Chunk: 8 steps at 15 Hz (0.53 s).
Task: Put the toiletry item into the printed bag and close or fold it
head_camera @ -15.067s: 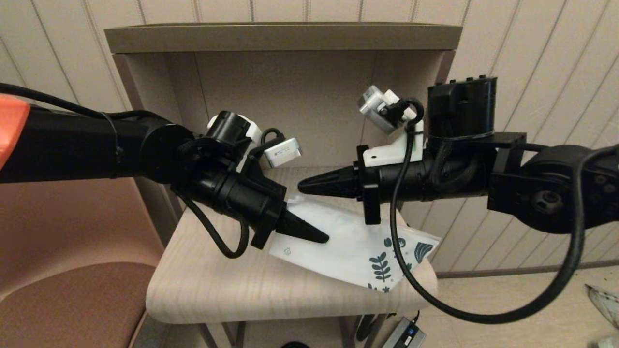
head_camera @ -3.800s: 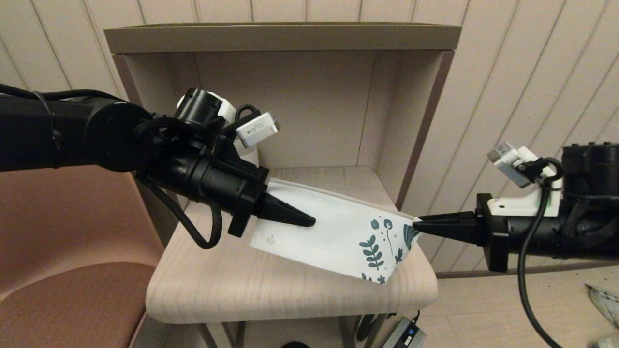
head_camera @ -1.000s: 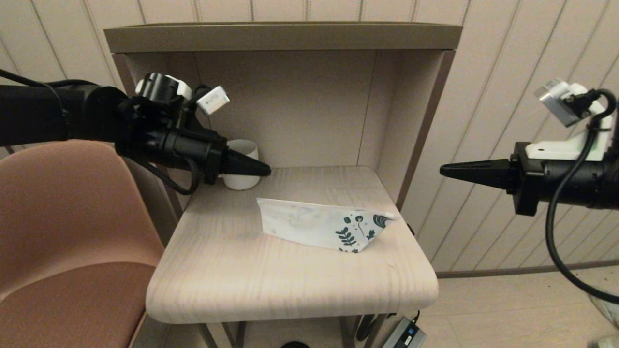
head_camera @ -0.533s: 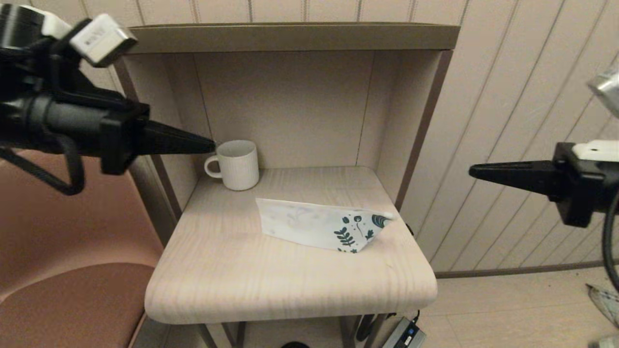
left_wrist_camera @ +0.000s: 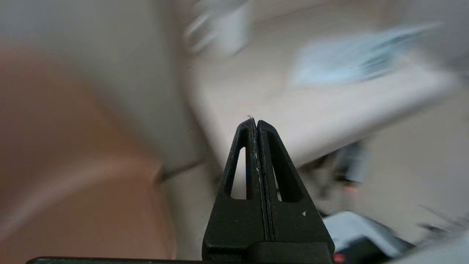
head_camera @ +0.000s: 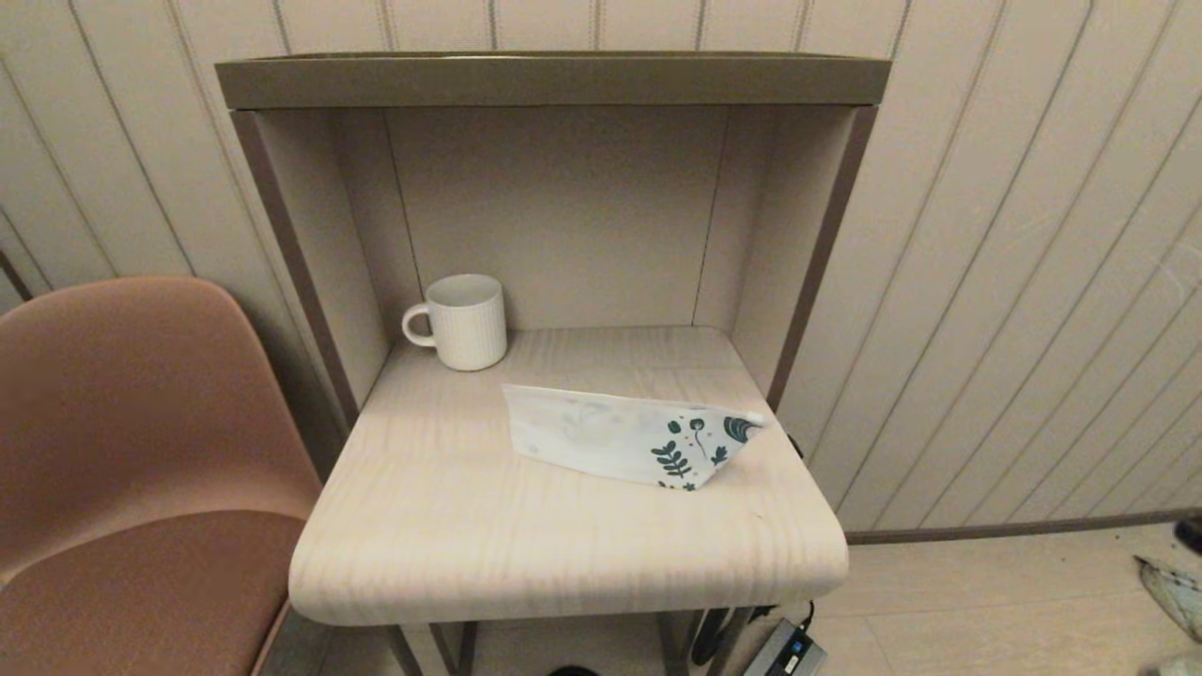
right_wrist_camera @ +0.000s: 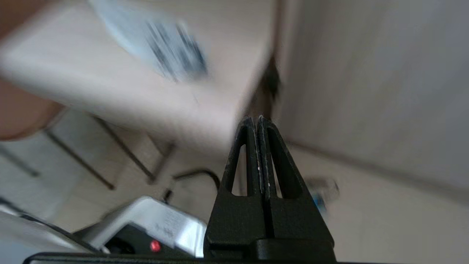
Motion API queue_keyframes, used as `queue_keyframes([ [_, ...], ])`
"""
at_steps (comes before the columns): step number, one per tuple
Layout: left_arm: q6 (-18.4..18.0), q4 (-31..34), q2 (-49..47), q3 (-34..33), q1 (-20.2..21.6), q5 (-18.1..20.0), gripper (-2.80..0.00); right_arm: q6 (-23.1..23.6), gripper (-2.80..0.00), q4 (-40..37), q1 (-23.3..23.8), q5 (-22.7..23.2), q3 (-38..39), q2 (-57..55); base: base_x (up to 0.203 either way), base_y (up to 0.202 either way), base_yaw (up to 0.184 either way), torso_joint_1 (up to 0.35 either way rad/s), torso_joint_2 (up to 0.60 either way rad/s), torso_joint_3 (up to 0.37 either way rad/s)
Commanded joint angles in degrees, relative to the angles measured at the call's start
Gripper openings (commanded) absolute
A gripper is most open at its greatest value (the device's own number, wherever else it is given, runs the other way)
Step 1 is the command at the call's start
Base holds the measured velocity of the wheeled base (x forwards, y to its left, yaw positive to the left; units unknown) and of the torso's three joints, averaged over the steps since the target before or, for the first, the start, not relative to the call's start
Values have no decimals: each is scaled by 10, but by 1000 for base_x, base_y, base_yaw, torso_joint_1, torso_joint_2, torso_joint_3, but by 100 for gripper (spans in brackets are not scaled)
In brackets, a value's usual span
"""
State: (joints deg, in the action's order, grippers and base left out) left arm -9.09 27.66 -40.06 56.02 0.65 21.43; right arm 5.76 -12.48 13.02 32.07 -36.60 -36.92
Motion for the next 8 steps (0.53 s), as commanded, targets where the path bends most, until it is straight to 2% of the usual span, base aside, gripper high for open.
queue_keyframes([
  [1, 9, -5, 131, -100, 9, -66, -280, 1, -280, -4, 10, -9, 77, 105, 0, 0, 0, 0, 0, 0],
  [2, 14, -12, 151, -152, 12, -84, -280, 4, -280, -5, -7, -14, 105, 125, 0, 0, 0, 0, 0, 0],
  [5, 12, -89, 180, -305, 14, -104, -280, 18, -280, -7, -123, -39, 188, 181, 0, 0, 0, 0, 0, 0],
  [6, 4, -129, 189, -351, 12, -106, -280, 23, -280, -6, -141, -71, 221, 211, 0, 0, 0, 0, 0, 0],
  [8, -12, -204, 203, -428, 6, -103, -280, 28, -280, 3, -137, -120, 259, 273, 0, 0, 0, 0, 0, 0],
])
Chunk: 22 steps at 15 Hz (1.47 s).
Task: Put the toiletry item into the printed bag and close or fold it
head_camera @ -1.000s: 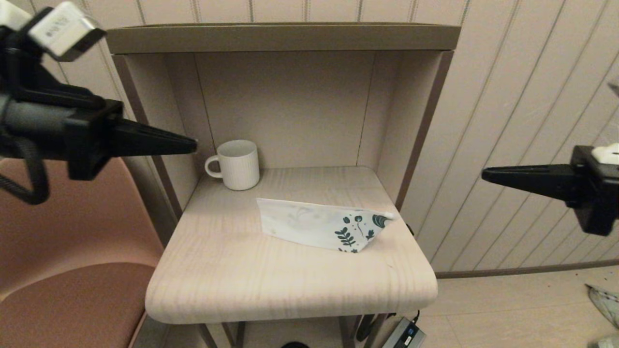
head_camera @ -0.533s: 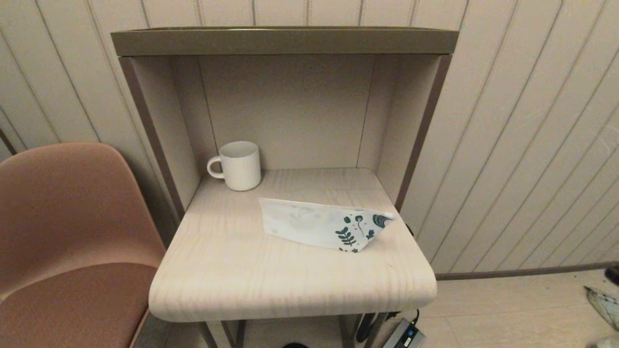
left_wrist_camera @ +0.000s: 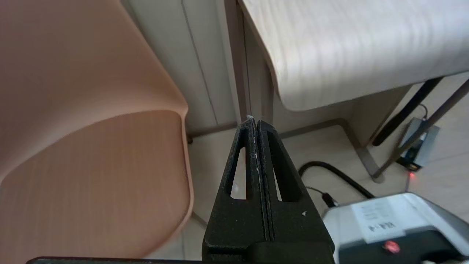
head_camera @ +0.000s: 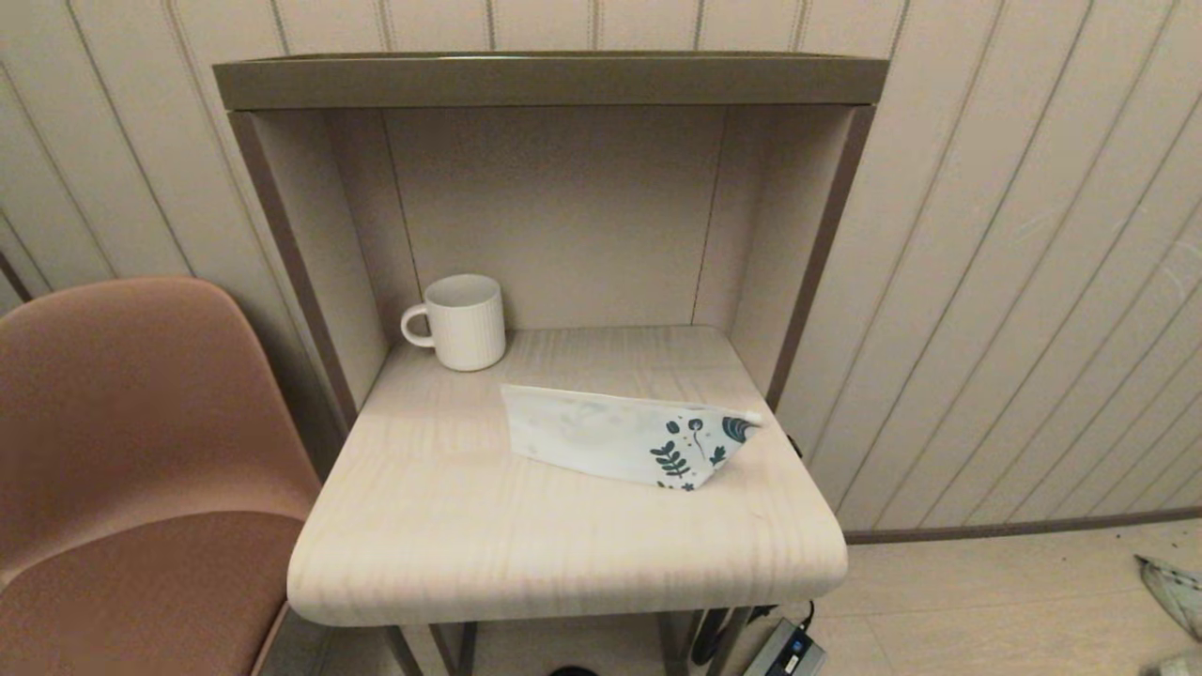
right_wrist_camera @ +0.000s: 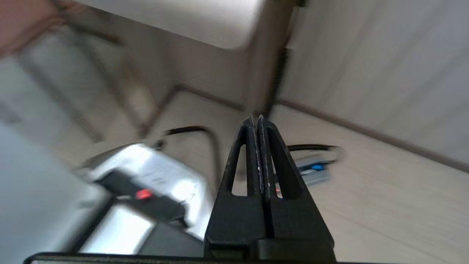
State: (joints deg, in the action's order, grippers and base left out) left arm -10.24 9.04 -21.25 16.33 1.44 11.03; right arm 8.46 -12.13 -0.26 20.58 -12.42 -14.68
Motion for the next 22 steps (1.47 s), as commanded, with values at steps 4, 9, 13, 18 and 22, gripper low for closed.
queue_keyframes([
  [4, -12, -77, 121, -111, -6, -6, -280, -14, -280, 9, 0, -163, 67, 147, 0, 0, 0, 0, 0, 0],
  [9, 26, -82, 212, -137, -11, -93, -280, -76, -280, 109, -2, -186, 122, 147, 0, 0, 0, 0, 0, 0],
  [13, 80, -78, 212, -137, -11, -91, -280, -78, -280, 111, -2, -187, 122, 147, 0, 0, 0, 0, 0, 0],
  [18, 40, -153, 211, -163, -11, -95, -280, -84, -280, 114, -2, -189, 123, 147, 0, 0, 0, 0, 0, 0],
  [22, 116, -163, 212, -163, -14, -105, -280, -92, -280, 117, -2, -197, 124, 147, 0, 0, 0, 0, 0, 0],
])
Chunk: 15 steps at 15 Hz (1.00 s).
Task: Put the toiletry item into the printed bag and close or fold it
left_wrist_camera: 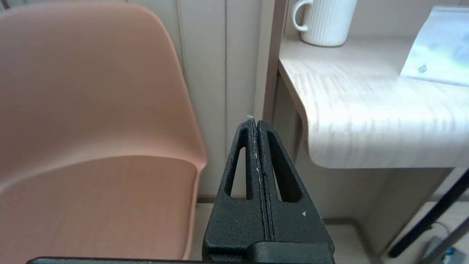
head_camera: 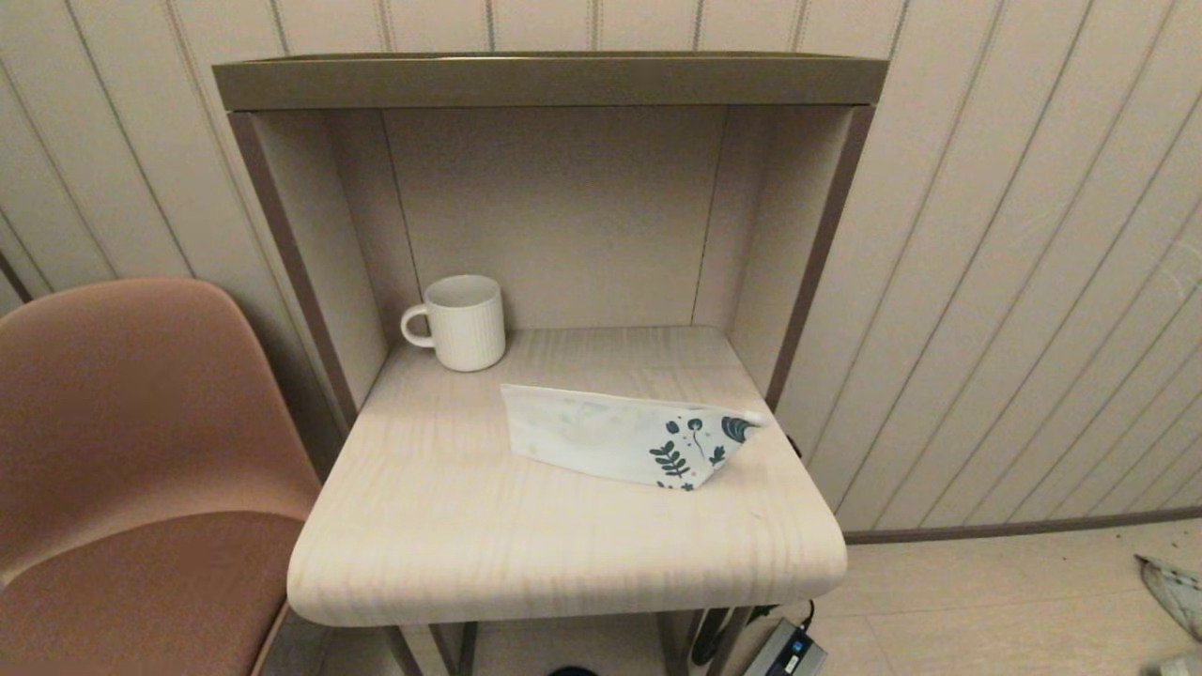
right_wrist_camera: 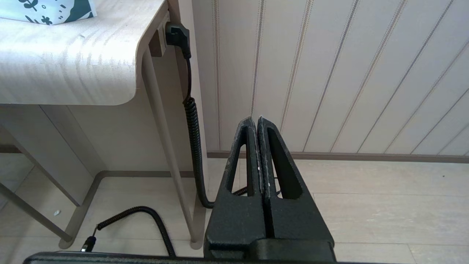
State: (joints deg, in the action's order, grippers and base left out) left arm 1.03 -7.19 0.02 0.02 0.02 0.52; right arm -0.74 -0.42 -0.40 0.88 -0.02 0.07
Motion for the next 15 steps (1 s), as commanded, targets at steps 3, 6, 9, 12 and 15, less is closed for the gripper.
queue_keyframes([
  [3, 3, -1, -1, 0, 0, 0, -280, -1, -280, 4, 1, 0, 0, -4, 0, 0, 0, 0, 0, 0],
  [6, 3, -1, -1, 0, 0, 0, -280, -1, -280, 5, 1, 0, 0, -5, 0, 0, 0, 0, 0, 0],
  [9, 3, -1, -1, 0, 0, 0, -280, -2, -280, 5, 1, -1, 0, -5, 0, 0, 0, 0, 0, 0],
  [12, 4, -2, -1, 0, 0, 0, -280, -2, -280, 5, 1, -1, 0, -5, 0, 0, 0, 0, 0, 0],
  [15, 4, -2, -1, 0, 0, 0, -280, -5, -280, 5, 1, -1, 0, -5, 0, 0, 0, 0, 0, 0],
])
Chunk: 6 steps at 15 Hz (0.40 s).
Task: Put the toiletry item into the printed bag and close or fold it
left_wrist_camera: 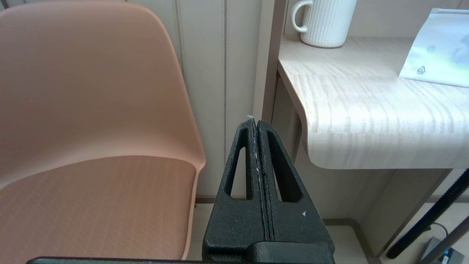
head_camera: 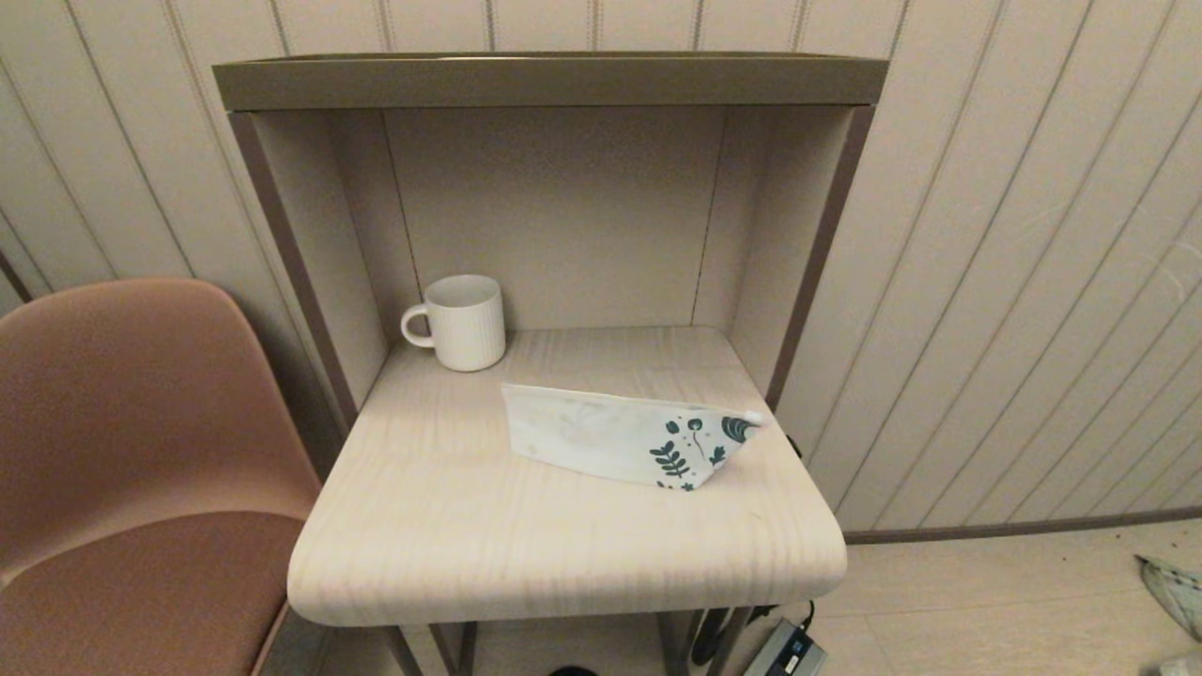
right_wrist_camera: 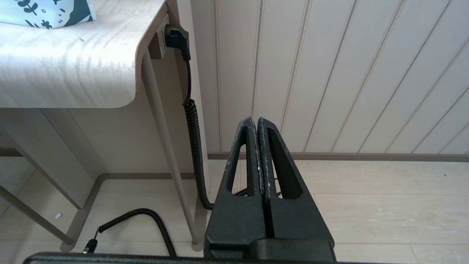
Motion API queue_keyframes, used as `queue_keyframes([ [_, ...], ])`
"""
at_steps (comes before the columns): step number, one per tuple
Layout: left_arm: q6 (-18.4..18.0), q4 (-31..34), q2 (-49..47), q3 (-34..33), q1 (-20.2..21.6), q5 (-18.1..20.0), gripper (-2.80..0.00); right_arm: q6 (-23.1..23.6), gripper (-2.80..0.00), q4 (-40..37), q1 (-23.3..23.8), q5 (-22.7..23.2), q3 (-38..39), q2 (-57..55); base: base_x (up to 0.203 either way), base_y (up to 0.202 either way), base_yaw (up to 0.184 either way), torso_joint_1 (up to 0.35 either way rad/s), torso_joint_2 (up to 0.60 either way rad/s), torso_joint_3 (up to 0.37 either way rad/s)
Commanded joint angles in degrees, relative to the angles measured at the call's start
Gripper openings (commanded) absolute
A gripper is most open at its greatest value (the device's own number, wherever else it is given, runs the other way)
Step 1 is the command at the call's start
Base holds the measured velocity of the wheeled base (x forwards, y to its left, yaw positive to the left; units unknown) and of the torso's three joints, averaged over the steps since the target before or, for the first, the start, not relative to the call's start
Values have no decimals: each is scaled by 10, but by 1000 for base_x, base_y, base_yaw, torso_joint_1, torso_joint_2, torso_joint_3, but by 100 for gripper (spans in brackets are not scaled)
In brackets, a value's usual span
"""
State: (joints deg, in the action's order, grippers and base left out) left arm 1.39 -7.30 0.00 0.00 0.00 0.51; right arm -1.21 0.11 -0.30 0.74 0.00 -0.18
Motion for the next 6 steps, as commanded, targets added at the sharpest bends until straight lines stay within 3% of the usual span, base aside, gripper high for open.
queue_keyframes([
  [1, 0, -1, -2, 0, 0, 0, -280, 0, -280, 0, 0, 0, 0, -3, 0, 0, 0, 0, 0, 0],
  [6, 0, 0, -1, 0, 0, 0, -280, 0, -280, 0, 0, 0, 0, -3, 0, 0, 0, 0, 0, 0],
])
